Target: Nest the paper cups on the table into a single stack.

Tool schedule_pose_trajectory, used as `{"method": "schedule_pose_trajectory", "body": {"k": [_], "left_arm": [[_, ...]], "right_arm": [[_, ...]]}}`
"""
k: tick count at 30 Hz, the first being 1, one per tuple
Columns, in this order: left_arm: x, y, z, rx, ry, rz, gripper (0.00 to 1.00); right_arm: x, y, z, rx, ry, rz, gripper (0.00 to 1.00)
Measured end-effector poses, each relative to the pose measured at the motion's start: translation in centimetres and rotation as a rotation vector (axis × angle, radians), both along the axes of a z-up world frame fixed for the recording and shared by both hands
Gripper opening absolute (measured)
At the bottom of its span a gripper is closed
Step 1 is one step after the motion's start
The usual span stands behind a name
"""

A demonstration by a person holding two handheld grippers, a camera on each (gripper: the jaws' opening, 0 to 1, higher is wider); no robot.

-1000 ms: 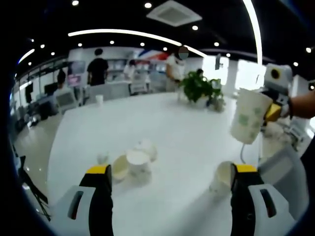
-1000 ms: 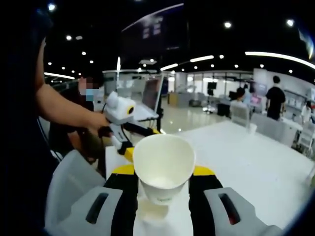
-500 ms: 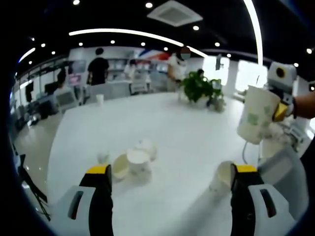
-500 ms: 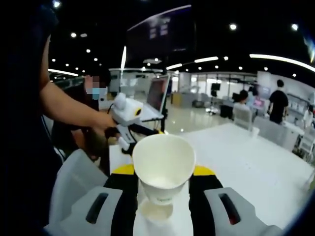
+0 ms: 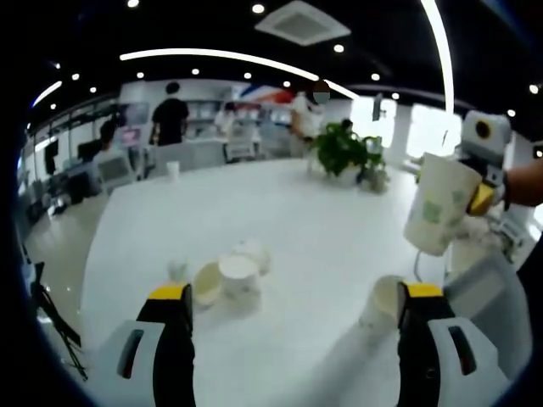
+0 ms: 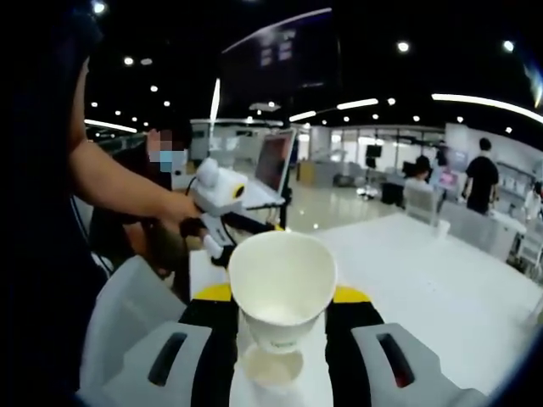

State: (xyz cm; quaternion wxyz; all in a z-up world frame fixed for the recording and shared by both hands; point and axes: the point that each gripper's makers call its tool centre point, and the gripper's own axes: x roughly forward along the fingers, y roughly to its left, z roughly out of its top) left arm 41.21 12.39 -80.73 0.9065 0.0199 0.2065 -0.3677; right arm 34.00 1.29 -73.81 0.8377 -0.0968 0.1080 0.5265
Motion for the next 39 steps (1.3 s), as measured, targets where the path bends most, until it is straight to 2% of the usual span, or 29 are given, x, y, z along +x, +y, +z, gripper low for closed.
{"method": "schedule_pose_trajectory", "body": {"k": [26,39], "left_arm": [[-0.6,0.3,-1.0,0.037,0.011,-0.029,1.0],[-0.5,0.6,-1.0,0.036,0.016,-0.03,1.0]], "right_arm": [[0.7,-0.1,-4.3,0.009,0.048,-0.035,0.36],[0.7,0.1,-6.3,-0.01,0.043,-0.046,0.37]]}}
